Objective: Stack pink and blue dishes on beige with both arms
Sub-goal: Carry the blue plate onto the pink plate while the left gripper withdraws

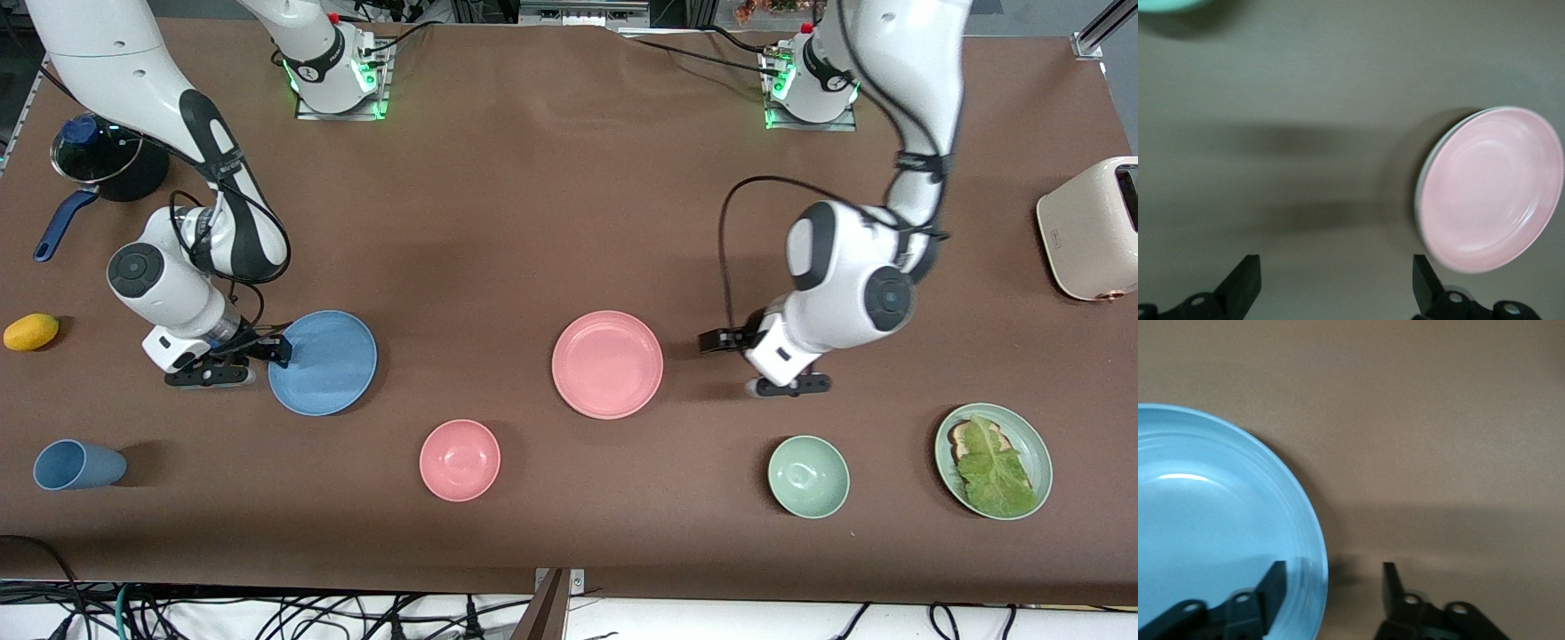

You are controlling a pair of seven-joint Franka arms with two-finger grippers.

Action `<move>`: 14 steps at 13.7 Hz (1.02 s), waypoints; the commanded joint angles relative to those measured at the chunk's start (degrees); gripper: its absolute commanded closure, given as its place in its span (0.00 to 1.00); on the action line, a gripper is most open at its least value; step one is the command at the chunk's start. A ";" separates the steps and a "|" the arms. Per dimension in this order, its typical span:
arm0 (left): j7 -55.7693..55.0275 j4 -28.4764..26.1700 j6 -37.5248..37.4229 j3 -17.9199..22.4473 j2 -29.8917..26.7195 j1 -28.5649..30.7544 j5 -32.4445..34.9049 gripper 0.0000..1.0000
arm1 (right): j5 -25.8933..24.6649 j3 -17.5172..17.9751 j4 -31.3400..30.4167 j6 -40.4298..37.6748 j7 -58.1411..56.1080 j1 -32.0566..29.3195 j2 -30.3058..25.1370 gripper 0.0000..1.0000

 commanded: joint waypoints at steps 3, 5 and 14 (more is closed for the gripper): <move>4.31 8.82 -15.01 0.86 -2.41 5.59 10.67 0.00 | 1.46 0.65 -0.49 0.51 -0.84 -0.62 0.15 0.61; 10.11 8.92 -17.12 0.42 -5.39 8.93 14.27 0.00 | 1.73 0.74 -0.49 0.24 -0.75 -0.62 0.06 0.78; 10.66 9.00 -21.79 -15.22 -17.78 29.77 21.93 0.00 | 1.64 3.63 15.82 -25.89 -1.01 -0.18 -3.54 1.00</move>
